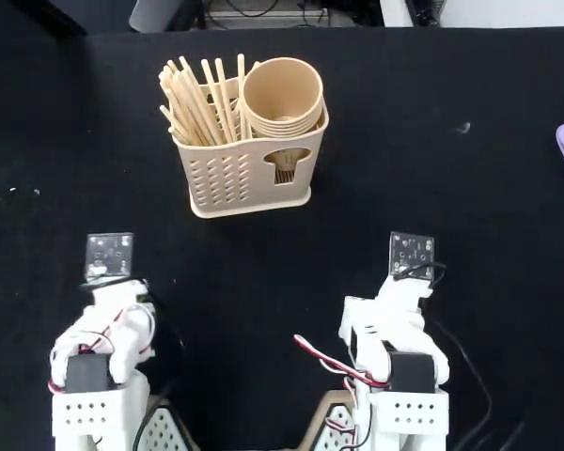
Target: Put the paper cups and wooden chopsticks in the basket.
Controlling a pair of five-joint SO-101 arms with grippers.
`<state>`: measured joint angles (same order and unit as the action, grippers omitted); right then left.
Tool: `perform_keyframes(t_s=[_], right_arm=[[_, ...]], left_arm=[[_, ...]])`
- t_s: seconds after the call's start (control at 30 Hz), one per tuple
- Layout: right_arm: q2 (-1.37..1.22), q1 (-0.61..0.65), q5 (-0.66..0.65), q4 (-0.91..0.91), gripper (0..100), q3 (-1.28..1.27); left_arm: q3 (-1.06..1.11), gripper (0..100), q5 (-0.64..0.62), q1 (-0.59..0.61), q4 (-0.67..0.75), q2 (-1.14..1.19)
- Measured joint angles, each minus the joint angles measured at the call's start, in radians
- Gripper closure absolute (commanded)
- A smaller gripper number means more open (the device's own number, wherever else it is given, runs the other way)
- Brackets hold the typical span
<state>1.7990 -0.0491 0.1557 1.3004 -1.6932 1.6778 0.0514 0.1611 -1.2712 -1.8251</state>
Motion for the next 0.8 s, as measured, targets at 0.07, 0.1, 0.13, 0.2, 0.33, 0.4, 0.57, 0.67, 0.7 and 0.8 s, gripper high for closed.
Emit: perform_keyframes(t_s=[0.07,0.1,0.13,0.2,0.33,0.4,0.57,0.67,0.7,0.8], right_arm=[[0.0,0.0,0.0,0.0,98.6,0.0],[0.0,0.0,0.0,0.0,98.6,0.0],[0.0,0.0,0.0,0.0,98.6,0.0],[0.0,0.0,0.0,0.0,98.6,0.0],[0.0,0.0,0.0,0.0,98.6,0.0],[0.0,0.0,0.0,0.0,98.6,0.0],[0.0,0.0,0.0,0.0,98.6,0.0],[0.0,0.0,0.0,0.0,98.6,0.0],[0.0,0.0,0.0,0.0,98.6,0.0],[0.0,0.0,0.0,0.0,98.6,0.0]], left_arm=[[0.0,97,0.0,0.041,0.0,0.0],[0.0,97,0.0,0.046,0.0,0.0],[0.0,97,0.0,0.048,0.0,0.0],[0.0,97,0.0,0.046,0.0,0.0],[0.0,97,0.0,0.008,0.0,0.0],[0.0,97,0.0,0.006,0.0,0.0],[0.0,97,0.0,0.005,0.0,0.0],[0.0,97,0.0,-0.002,0.0,0.0],[0.0,97,0.0,-0.002,0.0,0.0],[0.0,97,0.0,-0.002,0.0,0.0]])
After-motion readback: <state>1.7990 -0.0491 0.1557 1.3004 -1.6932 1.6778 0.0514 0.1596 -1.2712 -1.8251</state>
